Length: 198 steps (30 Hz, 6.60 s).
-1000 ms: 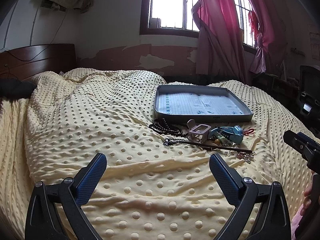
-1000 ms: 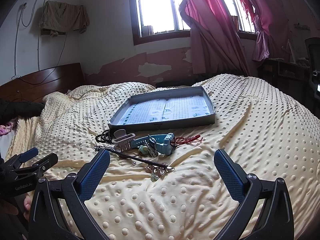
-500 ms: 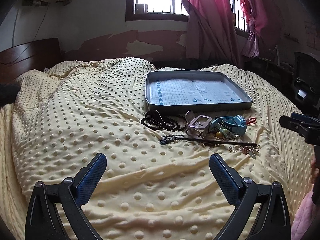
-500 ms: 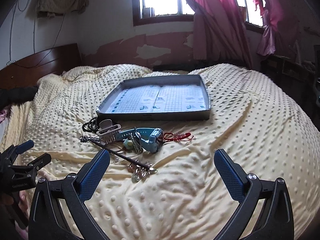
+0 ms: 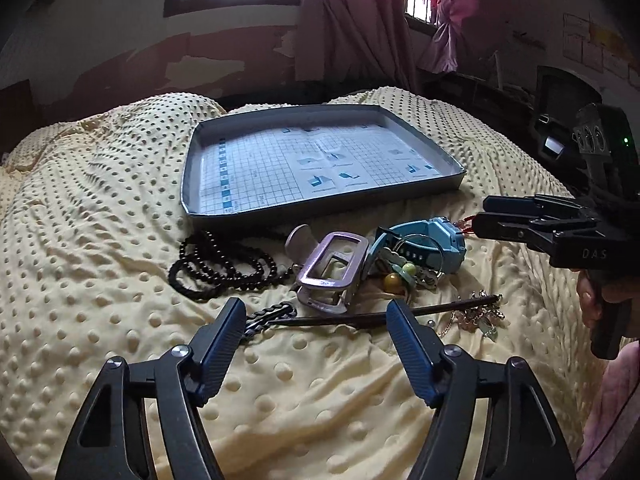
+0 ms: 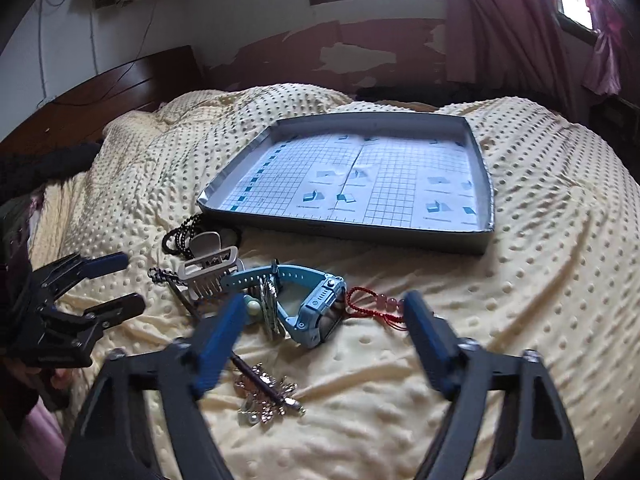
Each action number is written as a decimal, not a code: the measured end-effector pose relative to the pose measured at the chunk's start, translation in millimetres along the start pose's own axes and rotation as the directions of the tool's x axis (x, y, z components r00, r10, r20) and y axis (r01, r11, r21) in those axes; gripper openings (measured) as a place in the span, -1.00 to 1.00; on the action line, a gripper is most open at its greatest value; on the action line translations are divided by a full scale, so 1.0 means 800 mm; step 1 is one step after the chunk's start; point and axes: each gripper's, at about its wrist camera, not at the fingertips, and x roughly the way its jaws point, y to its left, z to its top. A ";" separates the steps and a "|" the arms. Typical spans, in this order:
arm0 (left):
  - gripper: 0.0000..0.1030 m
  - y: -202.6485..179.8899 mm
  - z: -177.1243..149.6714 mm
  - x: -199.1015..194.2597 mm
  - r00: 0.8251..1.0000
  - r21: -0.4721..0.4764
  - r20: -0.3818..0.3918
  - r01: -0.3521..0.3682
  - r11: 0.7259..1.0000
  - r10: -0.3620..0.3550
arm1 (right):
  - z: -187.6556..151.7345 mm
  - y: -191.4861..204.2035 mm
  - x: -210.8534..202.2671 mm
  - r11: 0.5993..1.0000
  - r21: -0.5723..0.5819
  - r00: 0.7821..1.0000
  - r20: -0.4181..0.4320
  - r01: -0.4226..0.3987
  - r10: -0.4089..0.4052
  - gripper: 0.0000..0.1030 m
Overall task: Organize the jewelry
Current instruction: 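Grasp the silver rectangular buckle with the left tool while the right tool grasps the silver ring, then carry the buckle and ring into the grey tray and open both tools, then lift both tools away from the tray toward the remaining jewelry, then grasp the black braided keychain with the left tool while the right tool grasps the black charm rod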
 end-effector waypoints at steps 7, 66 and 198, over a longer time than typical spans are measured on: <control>0.19 0.013 0.017 0.035 0.999 -0.060 -0.027 0.042 0.997 -0.044 | 0.005 0.006 0.026 0.993 -0.091 0.996 -0.039 -0.080 0.077 -0.37; -0.26 0.063 0.111 0.127 0.998 -0.309 -0.031 -0.063 0.949 0.056 | 0.088 -0.017 0.117 0.992 0.093 0.993 0.089 -0.083 0.075 -0.93; -0.64 0.062 -0.025 0.050 0.990 -0.057 -0.106 0.089 0.994 -0.094 | -0.055 0.042 0.042 0.994 0.068 0.955 -0.277 -0.090 0.105 -0.29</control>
